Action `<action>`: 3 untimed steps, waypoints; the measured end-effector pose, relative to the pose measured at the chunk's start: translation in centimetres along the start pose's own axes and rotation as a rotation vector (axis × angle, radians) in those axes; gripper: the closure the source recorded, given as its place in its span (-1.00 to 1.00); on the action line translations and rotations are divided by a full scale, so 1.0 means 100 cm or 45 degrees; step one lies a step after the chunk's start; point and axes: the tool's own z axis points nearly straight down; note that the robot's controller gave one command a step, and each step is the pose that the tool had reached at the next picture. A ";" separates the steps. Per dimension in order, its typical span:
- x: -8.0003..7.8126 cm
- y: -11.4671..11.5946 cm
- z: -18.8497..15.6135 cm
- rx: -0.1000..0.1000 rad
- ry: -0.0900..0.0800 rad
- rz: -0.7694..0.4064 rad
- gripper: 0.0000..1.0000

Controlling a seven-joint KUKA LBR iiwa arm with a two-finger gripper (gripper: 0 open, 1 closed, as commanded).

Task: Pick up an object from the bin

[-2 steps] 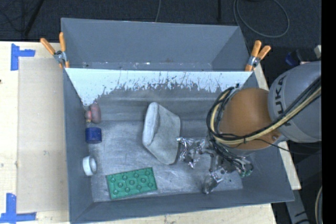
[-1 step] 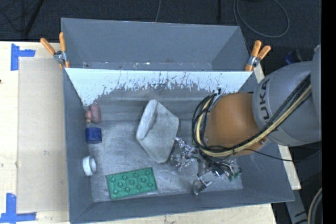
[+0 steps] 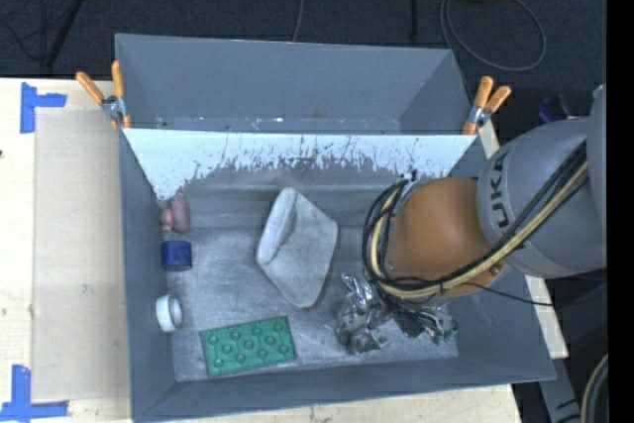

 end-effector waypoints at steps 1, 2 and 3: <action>-0.010 -0.039 -0.020 0.003 -0.008 -0.126 1.00; -0.010 -0.037 -0.019 0.000 -0.005 -0.129 -1.00; -0.010 -0.037 -0.019 0.000 -0.005 -0.131 1.00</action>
Offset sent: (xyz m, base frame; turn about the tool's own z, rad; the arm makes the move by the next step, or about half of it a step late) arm 0.0256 -0.0292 0.0197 -0.1029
